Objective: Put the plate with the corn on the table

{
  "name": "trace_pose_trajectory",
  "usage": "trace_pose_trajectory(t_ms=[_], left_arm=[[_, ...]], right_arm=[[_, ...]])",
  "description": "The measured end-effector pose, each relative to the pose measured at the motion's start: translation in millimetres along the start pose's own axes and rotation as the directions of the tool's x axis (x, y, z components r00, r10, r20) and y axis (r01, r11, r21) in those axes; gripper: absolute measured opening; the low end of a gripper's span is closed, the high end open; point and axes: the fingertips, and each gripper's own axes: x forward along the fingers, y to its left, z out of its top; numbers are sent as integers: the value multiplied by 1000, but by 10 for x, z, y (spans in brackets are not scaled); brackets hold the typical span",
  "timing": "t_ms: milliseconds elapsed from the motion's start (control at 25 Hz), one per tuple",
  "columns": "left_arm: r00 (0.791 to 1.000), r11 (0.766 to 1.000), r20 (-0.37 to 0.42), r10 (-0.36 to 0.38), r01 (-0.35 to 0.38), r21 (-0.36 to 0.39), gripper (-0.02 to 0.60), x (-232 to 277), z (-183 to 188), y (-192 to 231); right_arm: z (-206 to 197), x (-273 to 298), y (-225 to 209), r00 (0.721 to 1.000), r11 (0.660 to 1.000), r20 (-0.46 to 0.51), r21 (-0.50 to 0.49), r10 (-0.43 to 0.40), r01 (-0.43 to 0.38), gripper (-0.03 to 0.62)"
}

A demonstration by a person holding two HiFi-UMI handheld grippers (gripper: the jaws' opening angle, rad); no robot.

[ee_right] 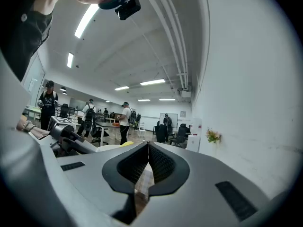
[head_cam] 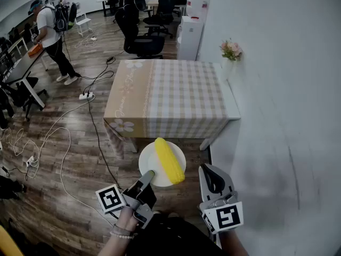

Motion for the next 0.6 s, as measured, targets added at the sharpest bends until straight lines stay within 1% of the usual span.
trace_pose_trajectory(t_ms=[200,440,520,600], left_arm=[[1000,1000,-2,-4,4,9,41,-37,12,-10],[1000,1000,-9,-10,10,13,41,-32,-2,-18],[1000,1000,-10,-12,12,14,41,-26,6,-20],[1000,1000,-12,-15,16,12,41,-19,12,-27]], right_arm=[[27,-9,85,1000,1000,5,-28,3,-2,40],[24,-17,108,1000,999,4,-34,4,-4,40],[1,-5,96,1000,1000,-4,-24,1,-1,40],[-63,16,66,1000,1000,-27,12,-6,6,41]])
